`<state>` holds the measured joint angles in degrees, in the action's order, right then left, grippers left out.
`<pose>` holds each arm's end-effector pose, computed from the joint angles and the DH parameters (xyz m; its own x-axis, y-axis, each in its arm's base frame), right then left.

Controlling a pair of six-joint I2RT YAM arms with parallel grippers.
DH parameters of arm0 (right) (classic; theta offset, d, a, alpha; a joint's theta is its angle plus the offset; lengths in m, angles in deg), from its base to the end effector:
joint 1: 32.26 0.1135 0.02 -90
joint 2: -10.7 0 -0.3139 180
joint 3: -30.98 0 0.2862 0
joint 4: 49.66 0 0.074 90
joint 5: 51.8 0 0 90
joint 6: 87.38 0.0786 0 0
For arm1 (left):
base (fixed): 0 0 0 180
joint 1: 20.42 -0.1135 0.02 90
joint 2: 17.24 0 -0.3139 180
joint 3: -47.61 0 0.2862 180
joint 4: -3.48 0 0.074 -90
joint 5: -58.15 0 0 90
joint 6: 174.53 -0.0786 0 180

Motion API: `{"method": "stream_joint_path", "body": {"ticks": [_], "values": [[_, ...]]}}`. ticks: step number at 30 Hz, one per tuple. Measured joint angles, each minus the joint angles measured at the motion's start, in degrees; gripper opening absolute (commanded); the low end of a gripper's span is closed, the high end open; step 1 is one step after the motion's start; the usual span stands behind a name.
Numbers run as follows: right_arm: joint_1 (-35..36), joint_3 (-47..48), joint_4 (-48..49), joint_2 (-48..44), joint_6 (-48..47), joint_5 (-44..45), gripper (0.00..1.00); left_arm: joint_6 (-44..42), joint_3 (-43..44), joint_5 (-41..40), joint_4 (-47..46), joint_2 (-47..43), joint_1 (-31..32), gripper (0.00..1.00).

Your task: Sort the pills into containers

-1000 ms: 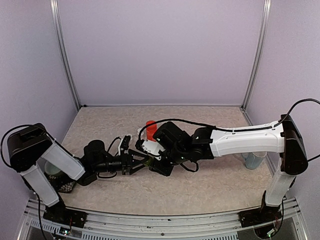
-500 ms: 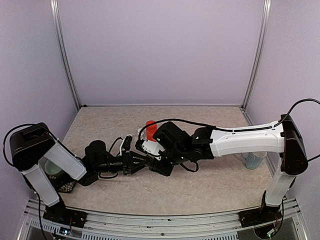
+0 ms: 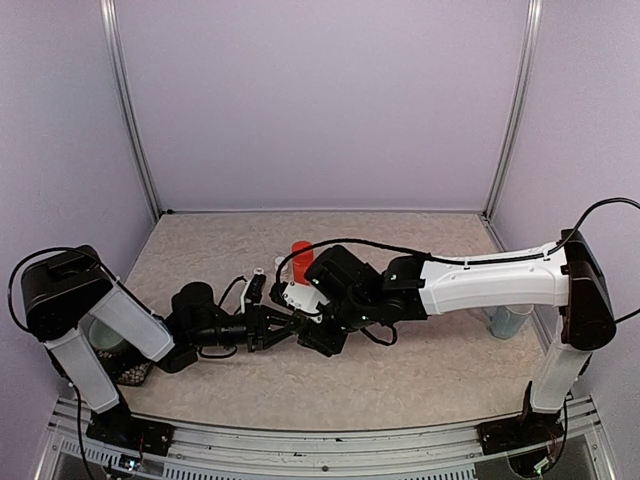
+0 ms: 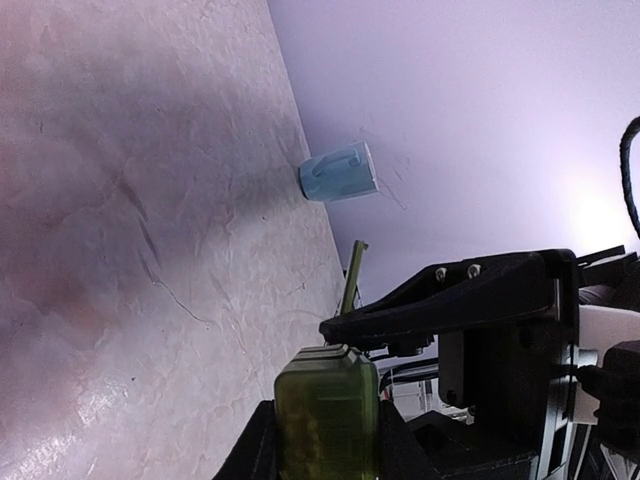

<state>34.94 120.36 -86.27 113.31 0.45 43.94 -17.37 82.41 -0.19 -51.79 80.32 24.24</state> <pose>0.1876 0.4259 0.2380 -0.2622 -0.7209 -0.6416 -0.9028 0.4180 -0.1008 0.2071 -0.2627 0.1518 -0.9285 -0.1853 -0.3218 0.2905 0.1775 -0.9403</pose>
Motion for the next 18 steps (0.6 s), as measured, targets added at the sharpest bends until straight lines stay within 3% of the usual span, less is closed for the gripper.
{"method": "stream_joint_path", "body": {"ticks": [3, 6, 13, 18], "values": [[0.0, 0.0, -0.1, 0.0, 0.1, -0.5, 0.89, -0.4, 0.0, 0.0, 0.0, 0.0, 0.2, 0.19], [0.0, 0.0, -0.5, -0.2, -0.7, -2.4, 0.98, -0.7, 0.0, 0.0, 0.0, 0.0, 0.2, 0.19], [-1.6, -3.3, 0.5, -8.2, 0.2, -10.2, 1.00, -1.3, 0.0, 0.0, 0.0, -0.1, 0.2, 0.19], [-11.3, -13.5, 7.5, -21.1, 5.8, -20.0, 1.00, -2.1, -0.1, 0.1, 0.2, -1.0, 0.5, 0.18]]}}
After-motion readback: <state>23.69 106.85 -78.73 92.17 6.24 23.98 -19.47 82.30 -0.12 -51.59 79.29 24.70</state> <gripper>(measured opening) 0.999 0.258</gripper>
